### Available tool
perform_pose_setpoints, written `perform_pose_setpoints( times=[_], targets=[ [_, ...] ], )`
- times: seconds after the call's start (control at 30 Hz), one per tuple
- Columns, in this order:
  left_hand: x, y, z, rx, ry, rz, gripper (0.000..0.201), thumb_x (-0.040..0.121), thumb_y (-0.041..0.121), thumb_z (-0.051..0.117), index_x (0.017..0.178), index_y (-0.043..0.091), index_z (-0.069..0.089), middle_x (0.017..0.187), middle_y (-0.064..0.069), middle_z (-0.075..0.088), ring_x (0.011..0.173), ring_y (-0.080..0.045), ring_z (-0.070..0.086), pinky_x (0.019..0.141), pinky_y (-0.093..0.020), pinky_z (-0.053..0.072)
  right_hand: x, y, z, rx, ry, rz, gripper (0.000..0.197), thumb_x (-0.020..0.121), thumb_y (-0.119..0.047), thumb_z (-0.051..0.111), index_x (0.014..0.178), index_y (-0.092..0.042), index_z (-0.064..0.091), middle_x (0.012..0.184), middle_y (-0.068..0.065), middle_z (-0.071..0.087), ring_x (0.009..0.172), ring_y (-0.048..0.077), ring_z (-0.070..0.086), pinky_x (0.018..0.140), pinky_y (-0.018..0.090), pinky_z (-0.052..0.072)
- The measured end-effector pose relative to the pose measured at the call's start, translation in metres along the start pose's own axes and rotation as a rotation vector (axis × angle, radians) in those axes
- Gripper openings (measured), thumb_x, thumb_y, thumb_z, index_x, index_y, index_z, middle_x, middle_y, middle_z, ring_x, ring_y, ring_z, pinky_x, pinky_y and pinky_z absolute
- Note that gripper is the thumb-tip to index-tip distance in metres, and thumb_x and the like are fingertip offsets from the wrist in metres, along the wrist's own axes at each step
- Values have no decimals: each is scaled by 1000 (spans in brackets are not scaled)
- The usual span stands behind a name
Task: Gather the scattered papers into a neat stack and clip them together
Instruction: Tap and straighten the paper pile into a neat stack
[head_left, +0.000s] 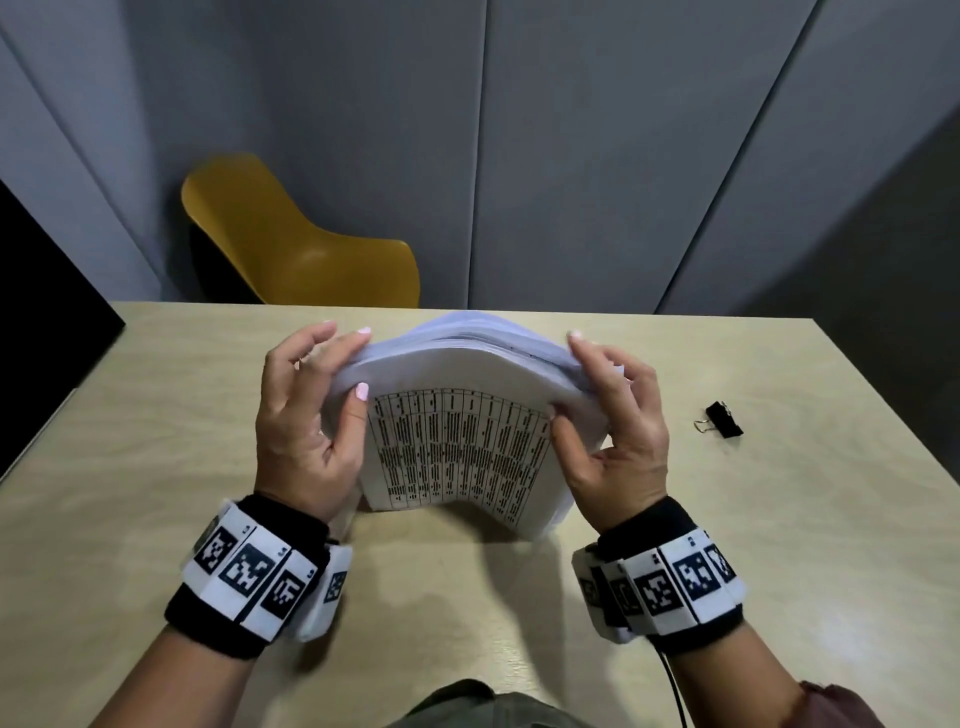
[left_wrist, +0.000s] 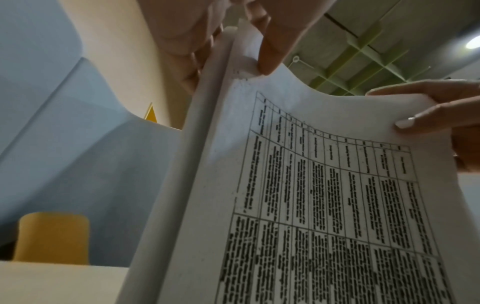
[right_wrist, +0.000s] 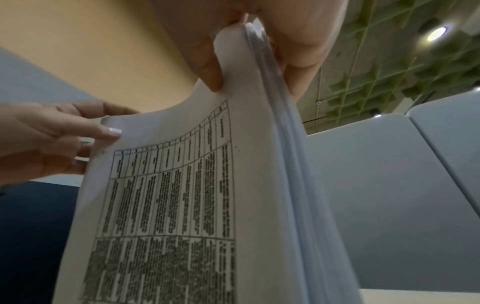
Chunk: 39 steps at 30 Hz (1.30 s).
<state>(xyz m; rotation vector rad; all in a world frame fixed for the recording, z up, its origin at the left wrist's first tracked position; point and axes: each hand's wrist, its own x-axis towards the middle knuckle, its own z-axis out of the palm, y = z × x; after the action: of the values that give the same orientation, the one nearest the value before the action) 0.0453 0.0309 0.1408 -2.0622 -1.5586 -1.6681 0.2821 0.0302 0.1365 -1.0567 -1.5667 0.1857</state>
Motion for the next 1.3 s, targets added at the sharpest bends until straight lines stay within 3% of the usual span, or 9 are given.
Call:
perform_pose_setpoints(
  times=[0.17,0.43,0.6,0.7,0.77,0.83,0.97,1.1,1.3],
  targets=[
    [2,0,-4,-8,-26,-11,32,83,7,54,114,2,62,113,-20,58,111,-2,46,100,-12,34,4,-2,-5,-17,44,6,43,72,-1,62,114,-8,58,111,14,55,104,14,53,89,30,48],
    [1,1,-6,-25,11,-20,28,84,8,55,111,5,64,112,-5,54,110,6,45,93,-26,46,0,-5,-6,-19,50,29,42,74,-6,59,115,-13,60,108,13,55,105,13,53,97,19,41],
    [3,6,-5,-40,-29,-4,28,85,5,54,111,6,64,116,-7,56,106,-11,53,96,-23,44,1,-5,-5,5,37,18,44,75,-3,59,117,-18,59,105,8,56,97,15,56,92,20,44],
    [0,-4,-6,-245,-30,-200,50,76,23,64,123,28,49,118,8,53,106,-17,55,85,-37,51,-2,2,-8,49,76,94,61,75,-3,61,130,-25,49,100,-5,56,85,13,57,77,27,51],
    [-2,-10,-5,-456,-55,-377,77,63,23,76,128,38,36,117,9,52,107,-8,57,85,-24,50,-4,9,-10,159,70,229,81,71,-6,67,137,-38,31,96,-11,53,74,12,55,71,24,51],
    [-7,-18,2,-577,-168,-525,89,54,11,86,129,25,40,111,15,57,97,7,59,83,-10,48,-7,20,-9,315,-21,396,87,67,0,74,134,-36,32,90,-13,58,74,8,59,75,23,52],
    [-16,-13,21,-480,-243,-631,45,67,24,80,106,10,61,88,16,67,94,-3,65,71,1,43,-10,23,7,345,-190,513,32,70,-11,72,93,-31,63,79,-29,69,78,-10,63,82,25,54],
    [-6,-1,22,-456,-59,-572,29,76,11,74,101,-1,64,79,13,61,65,18,59,62,0,43,-7,15,9,393,-88,433,41,79,7,63,86,-33,59,71,-37,65,71,-16,61,67,5,48],
    [-28,-12,15,-545,-334,-691,43,59,21,83,97,23,63,83,21,71,78,12,64,68,-6,49,-30,27,7,363,-192,615,22,65,-17,79,84,-13,68,71,-7,71,66,0,63,65,25,53]
  ],
)
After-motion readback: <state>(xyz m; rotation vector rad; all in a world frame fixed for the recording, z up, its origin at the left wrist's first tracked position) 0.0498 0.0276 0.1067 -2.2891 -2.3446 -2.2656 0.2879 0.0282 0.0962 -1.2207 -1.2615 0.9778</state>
